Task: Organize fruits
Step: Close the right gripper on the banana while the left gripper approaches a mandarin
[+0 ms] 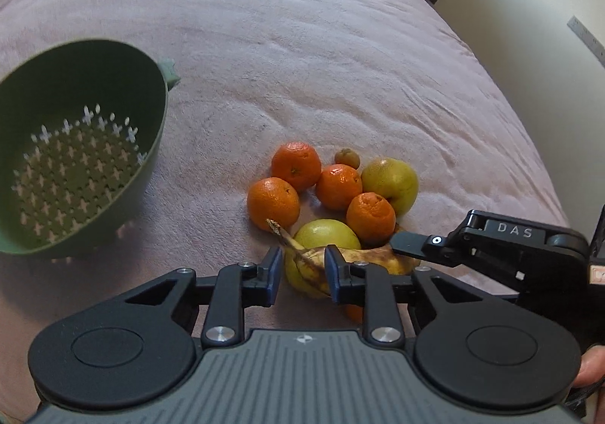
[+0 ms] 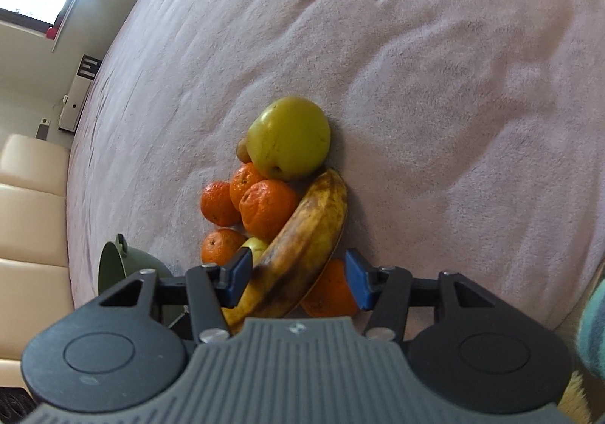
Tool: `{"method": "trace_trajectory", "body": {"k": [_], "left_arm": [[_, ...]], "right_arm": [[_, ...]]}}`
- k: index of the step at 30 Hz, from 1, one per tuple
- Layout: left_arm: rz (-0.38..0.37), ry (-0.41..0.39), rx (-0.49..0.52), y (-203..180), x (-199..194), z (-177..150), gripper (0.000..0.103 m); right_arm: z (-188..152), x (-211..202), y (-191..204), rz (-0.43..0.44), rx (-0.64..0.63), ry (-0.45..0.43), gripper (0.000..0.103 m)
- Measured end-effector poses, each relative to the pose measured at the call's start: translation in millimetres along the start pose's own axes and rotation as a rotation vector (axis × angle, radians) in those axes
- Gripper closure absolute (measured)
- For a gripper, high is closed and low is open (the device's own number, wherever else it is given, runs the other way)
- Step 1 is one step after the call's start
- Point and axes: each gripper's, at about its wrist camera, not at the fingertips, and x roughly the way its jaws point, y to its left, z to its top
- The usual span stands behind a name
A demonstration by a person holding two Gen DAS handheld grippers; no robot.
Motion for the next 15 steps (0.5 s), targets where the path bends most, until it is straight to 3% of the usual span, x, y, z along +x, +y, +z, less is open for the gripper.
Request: {"method": "trace_trajectory", "body": {"k": [7,15], "left_arm": [[-0.052,-0.015,-0.045,7,4,4,0.079],[-0.059,-0.009,-0.031,6,3,2,0.079]], "right_arm": [[4,12,-2,0.019,0.035,0.016,0.048],[-2,7,3,-0.009,-0.023,-0.006,0.049]]}}
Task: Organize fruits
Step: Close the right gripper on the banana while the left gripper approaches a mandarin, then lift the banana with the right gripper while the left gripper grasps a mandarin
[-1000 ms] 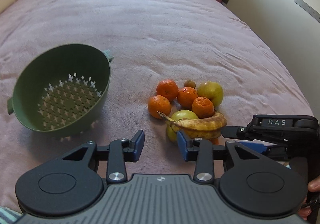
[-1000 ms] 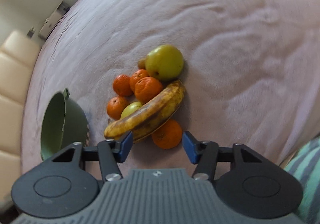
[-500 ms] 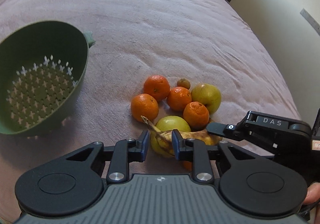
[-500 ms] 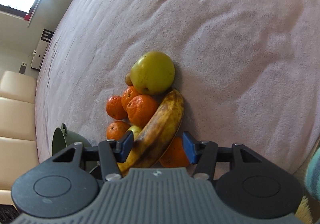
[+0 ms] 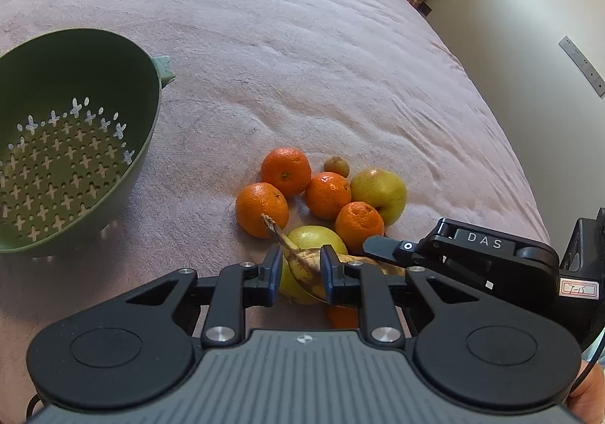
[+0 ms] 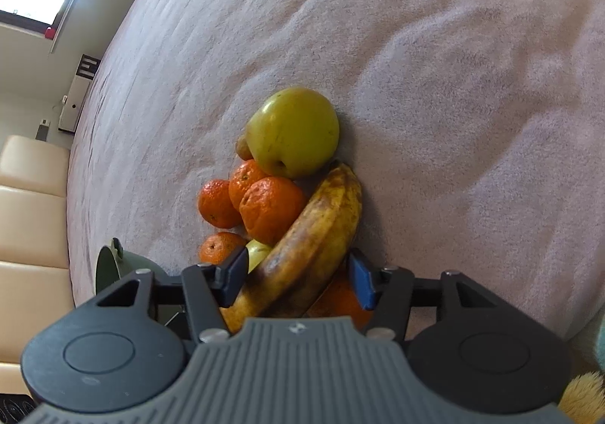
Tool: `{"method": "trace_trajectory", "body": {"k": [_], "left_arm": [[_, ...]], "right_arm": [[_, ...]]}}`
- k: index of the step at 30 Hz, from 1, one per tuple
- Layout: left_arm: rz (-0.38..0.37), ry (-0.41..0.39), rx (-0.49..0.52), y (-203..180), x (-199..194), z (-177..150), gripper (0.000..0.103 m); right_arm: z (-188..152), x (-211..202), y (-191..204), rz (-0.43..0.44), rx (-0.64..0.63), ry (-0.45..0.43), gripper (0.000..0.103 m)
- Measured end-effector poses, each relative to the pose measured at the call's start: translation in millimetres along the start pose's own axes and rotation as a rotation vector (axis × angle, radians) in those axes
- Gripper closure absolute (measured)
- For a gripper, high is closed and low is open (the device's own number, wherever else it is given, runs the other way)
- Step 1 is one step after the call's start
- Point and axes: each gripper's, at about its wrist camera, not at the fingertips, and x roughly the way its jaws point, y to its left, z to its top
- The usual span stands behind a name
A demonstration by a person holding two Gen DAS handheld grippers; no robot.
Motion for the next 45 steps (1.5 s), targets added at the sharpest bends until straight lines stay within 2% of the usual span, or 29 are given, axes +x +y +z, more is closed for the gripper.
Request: {"method": "trace_trajectory", "body": {"k": [3,9,15,20,24,27,29,33,35,39,41,45], "left_arm": [[0.005,-0.001,0.012,0,-1,-3,0.078],[0.016,-0.027,0.016,2,-14,-7,0.077],[0.014,-0.034,0.058,-4,-25,-11,0.074],[0.011,-0.002,0.096,-10,-23,-18,0.074],[0.001,0.076,0.111,-14,-9,-26,0.074],[-0.008,0.12,0.108,-15,0,-32,0.074],[-0.018,0.14,0.097,-15,4,-35,0.074],[-0.029,0.177,0.085,-15,12,-37,0.074],[-0.035,0.186,0.075,-14,14,-38,0.074],[-0.032,0.186,0.055,-10,16,-36,0.074],[-0.028,0.176,0.048,-9,13,-34,0.074],[-0.016,0.109,0.073,-11,1,-29,0.074]], "right_arm": [[-2,-4,2,-0.007,-0.021,-0.003,0.051],[-7,-16,4,0.022,-0.076,0.006,0.064],[-19,-36,13,0.065,-0.21,0.02,0.07],[-23,-46,-5,0.091,-0.174,0.096,0.072],[-24,-44,-24,0.093,-0.102,0.14,0.072],[-24,-38,-32,0.06,-0.064,0.155,0.072],[-21,-36,-37,0.028,-0.034,0.13,0.075],[-19,-33,-39,-0.002,-0.016,0.11,0.071],[-21,-27,-35,-0.011,-0.017,0.112,0.062],[-24,-17,-27,-0.034,-0.032,0.12,0.057],[-26,-12,-24,-0.05,-0.043,0.122,0.055],[-32,-3,-25,-0.065,-0.04,0.139,0.05]]}}
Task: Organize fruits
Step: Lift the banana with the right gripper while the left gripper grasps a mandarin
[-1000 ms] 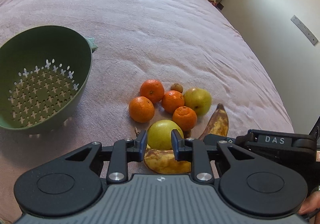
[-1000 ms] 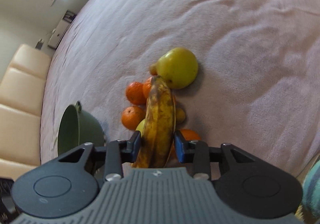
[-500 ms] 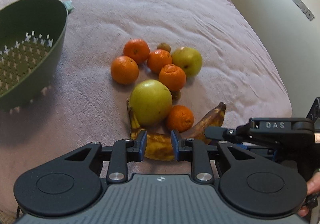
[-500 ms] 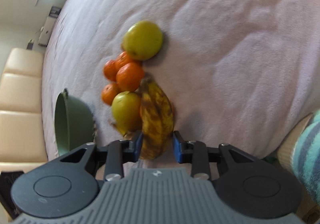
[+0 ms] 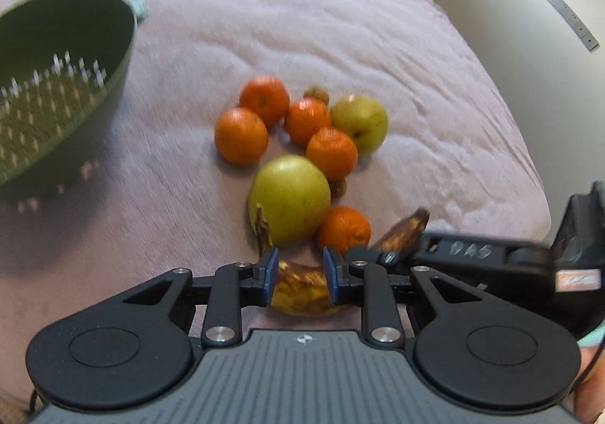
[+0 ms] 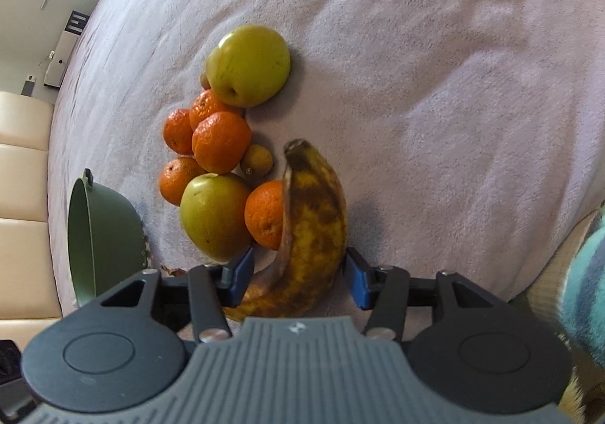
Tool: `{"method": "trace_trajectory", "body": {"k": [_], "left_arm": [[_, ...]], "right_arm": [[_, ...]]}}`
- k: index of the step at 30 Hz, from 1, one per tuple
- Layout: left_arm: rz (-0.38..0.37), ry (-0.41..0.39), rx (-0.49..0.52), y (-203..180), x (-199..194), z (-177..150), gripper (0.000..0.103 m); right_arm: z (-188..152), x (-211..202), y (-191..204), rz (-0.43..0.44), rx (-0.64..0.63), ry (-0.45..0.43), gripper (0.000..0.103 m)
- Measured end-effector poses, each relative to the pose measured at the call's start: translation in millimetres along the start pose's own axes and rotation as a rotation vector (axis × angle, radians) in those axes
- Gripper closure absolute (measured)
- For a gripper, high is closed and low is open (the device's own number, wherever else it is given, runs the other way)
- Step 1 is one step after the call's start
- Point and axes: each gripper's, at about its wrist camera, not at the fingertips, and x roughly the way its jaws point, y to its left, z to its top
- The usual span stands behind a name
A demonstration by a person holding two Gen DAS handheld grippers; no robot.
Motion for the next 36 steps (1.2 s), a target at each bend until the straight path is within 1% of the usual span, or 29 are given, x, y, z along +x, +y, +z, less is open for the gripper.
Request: {"method": "trace_trajectory", "body": {"k": [2,6,10,13,17,21,23,26,27,29,30,32,34,36], "left_arm": [[0.016,-0.023,0.018,-2,-3,2,0.074],[0.025,-0.029,0.034,-3,-4,4,0.074],[0.03,-0.05,0.044,-5,-9,3,0.074],[0.021,-0.061,0.065,-9,-12,2,0.074],[-0.011,-0.054,0.101,-17,-10,3,0.074],[-0.014,-0.025,0.168,-34,1,3,0.074],[-0.017,-0.009,0.183,-40,9,3,0.074],[-0.006,0.008,0.209,-46,19,1,0.074],[0.006,0.011,0.221,-48,23,0,0.074],[0.032,0.009,0.249,-52,31,-2,0.074],[0.038,0.009,0.26,-54,33,-3,0.073],[0.038,0.004,0.29,-57,37,-6,0.06],[0.044,-0.001,0.344,-63,40,-10,0.053],[0.069,-0.004,0.386,-68,44,-13,0.051]], "right_arm": [[-3,8,0,-0.004,0.008,0.03,0.05],[-6,12,7,-0.027,-0.025,0.007,0.051],[-6,4,0,0.001,0.001,0.004,0.062],[-9,-11,-2,0.001,-0.05,-0.013,0.066],[-7,-32,-5,-0.047,-0.117,-0.02,0.067],[3,-49,-2,-0.148,-0.241,-0.03,0.067],[10,-53,-4,-0.193,-0.258,-0.064,0.068],[17,-48,-4,-0.273,-0.287,-0.128,0.068],[19,-45,-4,-0.281,-0.285,-0.132,0.068],[24,-40,-7,-0.267,-0.268,-0.118,0.068],[24,-38,-8,-0.267,-0.264,-0.115,0.068],[25,-36,-9,-0.275,-0.262,-0.112,0.067],[26,-32,-9,-0.27,-0.242,-0.107,0.066],[26,-28,-9,-0.27,-0.233,-0.104,0.065]]}}
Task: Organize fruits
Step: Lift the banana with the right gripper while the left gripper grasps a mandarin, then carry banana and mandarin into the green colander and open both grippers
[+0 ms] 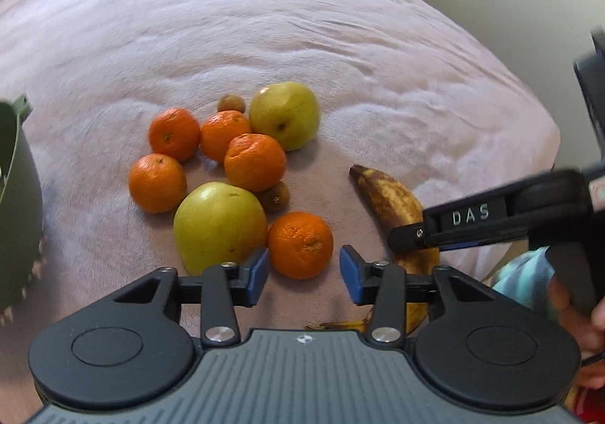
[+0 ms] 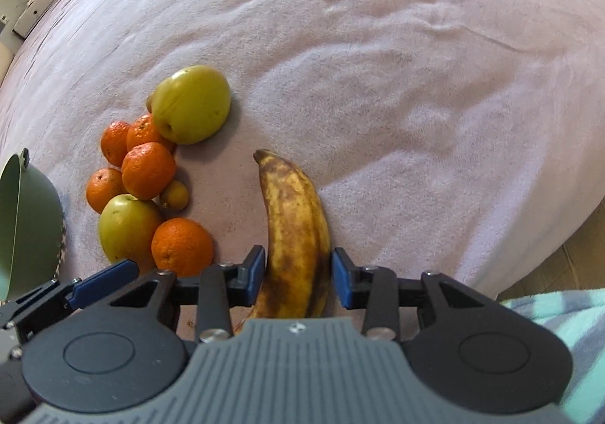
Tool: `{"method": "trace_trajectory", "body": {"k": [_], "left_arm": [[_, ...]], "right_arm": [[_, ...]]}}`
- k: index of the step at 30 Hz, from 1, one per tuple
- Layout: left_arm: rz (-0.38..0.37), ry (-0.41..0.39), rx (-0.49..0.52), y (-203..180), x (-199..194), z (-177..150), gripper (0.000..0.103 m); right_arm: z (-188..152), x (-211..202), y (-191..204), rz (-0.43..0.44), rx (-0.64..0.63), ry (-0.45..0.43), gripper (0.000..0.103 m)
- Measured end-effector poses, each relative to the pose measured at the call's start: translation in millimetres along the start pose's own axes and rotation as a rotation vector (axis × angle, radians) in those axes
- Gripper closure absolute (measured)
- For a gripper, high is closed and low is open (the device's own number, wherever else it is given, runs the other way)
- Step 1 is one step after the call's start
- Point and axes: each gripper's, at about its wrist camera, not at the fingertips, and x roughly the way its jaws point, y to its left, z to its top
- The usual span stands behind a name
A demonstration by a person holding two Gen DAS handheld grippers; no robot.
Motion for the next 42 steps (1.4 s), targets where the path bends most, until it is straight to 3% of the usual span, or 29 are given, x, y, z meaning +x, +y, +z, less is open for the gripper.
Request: {"method": "trace_trajectory", "body": {"k": [4,9,19,22,35,42], "left_arm": [[0.028,0.001,0.009,-5,12,0,0.051],[0.098,-0.018,0.1,-21,20,-3,0.051],[0.144,-0.075,0.14,-29,32,-5,0.042],[0.146,-0.081,0.144,-29,33,-5,0.051],[0.119,-0.123,0.083,-21,-2,-1,0.053],[0.124,-0.186,-0.032,6,-42,2,0.053]], "right_arm": [[-2,3,-1,0.008,0.011,0.017,0.062],[-2,9,-2,0.015,0.021,0.038,0.061],[-1,17,-1,0.004,0.007,0.037,0.064],[-1,17,-3,0.008,0.009,0.035,0.064],[-6,-3,0,0.043,-0.01,-0.021,0.067],[-9,-22,18,0.052,-0.073,-0.087,0.067]]}}
